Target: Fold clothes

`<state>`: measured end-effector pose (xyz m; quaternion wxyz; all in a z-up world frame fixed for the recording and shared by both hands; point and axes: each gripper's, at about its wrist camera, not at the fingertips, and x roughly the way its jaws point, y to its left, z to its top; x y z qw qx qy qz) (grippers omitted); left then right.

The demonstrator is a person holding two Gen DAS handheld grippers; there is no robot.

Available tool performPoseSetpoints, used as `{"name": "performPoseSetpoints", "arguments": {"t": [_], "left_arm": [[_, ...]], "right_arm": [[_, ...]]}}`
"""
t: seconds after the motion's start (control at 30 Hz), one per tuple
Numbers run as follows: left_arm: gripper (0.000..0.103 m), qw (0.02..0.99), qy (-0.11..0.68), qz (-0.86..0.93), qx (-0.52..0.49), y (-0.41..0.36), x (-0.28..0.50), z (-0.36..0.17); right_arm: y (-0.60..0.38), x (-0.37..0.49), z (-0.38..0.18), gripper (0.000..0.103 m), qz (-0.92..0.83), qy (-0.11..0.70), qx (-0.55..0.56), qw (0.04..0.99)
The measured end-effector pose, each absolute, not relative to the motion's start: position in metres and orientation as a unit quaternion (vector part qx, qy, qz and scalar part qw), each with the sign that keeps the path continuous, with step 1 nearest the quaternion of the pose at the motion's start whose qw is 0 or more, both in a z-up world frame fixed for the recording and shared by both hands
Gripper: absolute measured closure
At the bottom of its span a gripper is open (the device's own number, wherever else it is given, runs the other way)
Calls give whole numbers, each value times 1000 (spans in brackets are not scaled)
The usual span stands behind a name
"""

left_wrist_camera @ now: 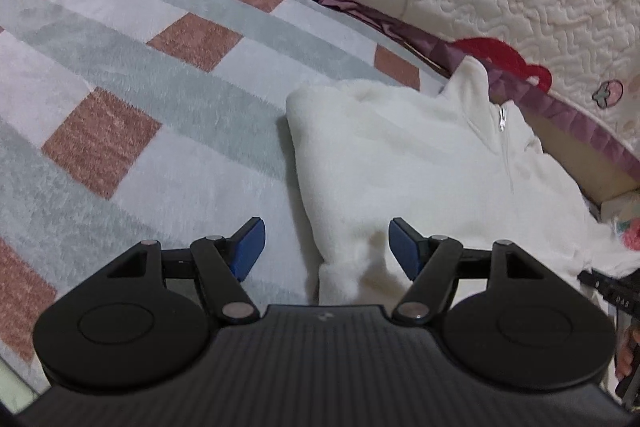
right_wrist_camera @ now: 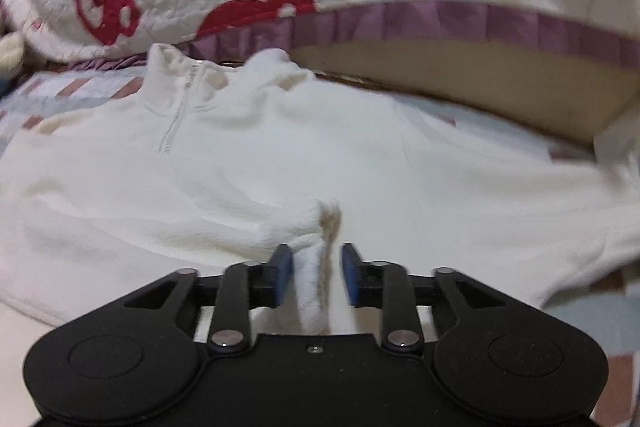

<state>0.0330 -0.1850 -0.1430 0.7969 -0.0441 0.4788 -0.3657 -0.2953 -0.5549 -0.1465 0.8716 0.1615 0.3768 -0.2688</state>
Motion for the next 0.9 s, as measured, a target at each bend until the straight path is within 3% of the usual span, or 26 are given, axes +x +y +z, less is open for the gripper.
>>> {"name": "performPoseSetpoints", "arguments": {"t": [0.13,0.3,0.33,0.37,0.4,0.43,0.47,0.73,0.77,0.83,0.9], "left_arm": [[35,799,480,-358,-57,-190,41,-152],[30,811,460,-359,-46,-200,40,-158],[32,814,455,-360,-38,-202,39,-158],[36,816,450,-361,-29,-204,37,-158],[41,817,448,-363,-18,-206,36,-158],[48,818,445,-364,-7,-208,35,-158],[50,819,442,-365,3,-209,33,-158],[49,822,435,-366,30,-215,29,-155],[48,821,436,-367,28,-213,30,-156],[48,820,438,-367,17,-212,32,-157],[47,817,442,-370,0,-210,35,-158]], "right_arm": [[-579,-310,-155,39,-252,346,291,856],[-595,-296,-167,34,-226,312,358,850],[-598,-288,-167,38,-223,314,348,854],[-598,-279,-164,56,-218,318,323,865],[-592,-273,-155,80,-212,310,287,881],[-584,-271,-142,81,-207,293,250,899],[-578,-269,-137,81,-208,293,216,908],[-567,-257,-157,85,-242,381,56,891],[-567,-254,-155,83,-242,388,40,888],[-571,-249,-150,60,-246,400,14,883],[-583,-252,-138,47,-250,386,37,887]]}}
